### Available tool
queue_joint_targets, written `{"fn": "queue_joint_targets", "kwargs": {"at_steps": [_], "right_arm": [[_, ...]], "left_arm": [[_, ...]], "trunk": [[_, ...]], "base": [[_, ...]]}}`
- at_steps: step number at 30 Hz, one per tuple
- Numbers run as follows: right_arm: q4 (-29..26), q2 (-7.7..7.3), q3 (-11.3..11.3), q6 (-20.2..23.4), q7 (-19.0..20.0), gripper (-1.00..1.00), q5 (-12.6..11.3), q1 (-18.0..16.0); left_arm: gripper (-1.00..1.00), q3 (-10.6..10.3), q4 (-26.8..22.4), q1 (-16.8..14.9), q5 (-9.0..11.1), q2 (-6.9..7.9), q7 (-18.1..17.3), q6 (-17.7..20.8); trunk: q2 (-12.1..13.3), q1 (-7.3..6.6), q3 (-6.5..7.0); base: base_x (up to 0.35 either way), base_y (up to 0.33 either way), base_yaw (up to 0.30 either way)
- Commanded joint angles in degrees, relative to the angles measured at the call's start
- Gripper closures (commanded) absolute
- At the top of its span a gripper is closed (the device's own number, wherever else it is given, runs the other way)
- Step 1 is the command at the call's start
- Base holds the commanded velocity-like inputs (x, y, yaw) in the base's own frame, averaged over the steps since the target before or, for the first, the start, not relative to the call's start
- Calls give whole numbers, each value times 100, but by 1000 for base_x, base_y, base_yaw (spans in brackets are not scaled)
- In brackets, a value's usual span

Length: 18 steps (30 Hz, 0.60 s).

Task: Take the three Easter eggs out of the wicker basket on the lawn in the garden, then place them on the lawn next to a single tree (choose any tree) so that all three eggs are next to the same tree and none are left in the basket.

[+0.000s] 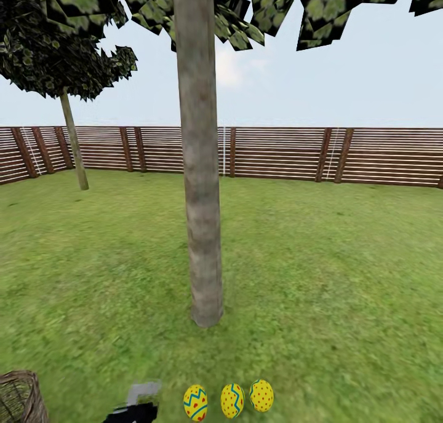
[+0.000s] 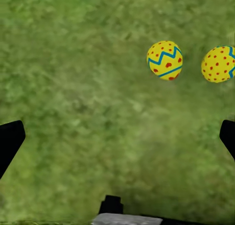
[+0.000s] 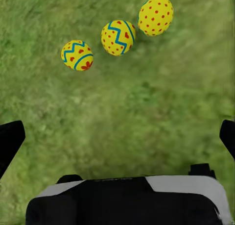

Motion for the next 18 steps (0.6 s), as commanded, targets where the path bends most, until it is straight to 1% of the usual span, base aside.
{"fn": "queue_joint_targets", "kwargs": {"at_steps": [1, 4, 6, 7, 11, 12, 17, 18], "right_arm": [[218, -4, -23, 0, -21, -100, -51, -2], [499, -12, -22, -52, -177, -100, -47, -2], [665, -10, -13, -89, -330, -100, -43, -1], [825, -5, 9, -153, -519, -100, -38, 0], [1111, -1, 39, -250, -914, -100, -35, 1], [1207, 4, 42, -275, -1066, -100, -36, 0], [1365, 12, 7, -306, -1281, -100, -37, 0], [1411, 10, -5, -310, -1321, -100, -39, 0]], "left_arm": [[-100, -54, -15, 192, 35, 37, 33, -95], [-100, -59, -9, 467, 34, 65, 31, -259], [-100, -60, -5, 644, 34, 85, 31, -343], [-100, -61, -3, 831, 33, 116, 31, -418], [-100, -63, 7, 1145, 37, 185, 30, -538], [-100, -63, 40, 1278, 39, 206, 30, -574], [-100, -59, 135, 1598, 43, 235, 30, -660], [-100, -57, 153, 1727, 45, 245, 30, -693]], "trunk": [[36, -20, 15], [156, -86, 68], [157, -86, 69], [157, -86, 69], [157, -86, 69], [157, -86, 69], [157, -86, 69], [157, -86, 69]], "base": [[0, 0, 0], [0, 0, 0], [0, 0, 0], [0, 0, 0], [0, 0, 0], [0, 0, 0], [0, 0, 0], [0, 0, 0]]}}
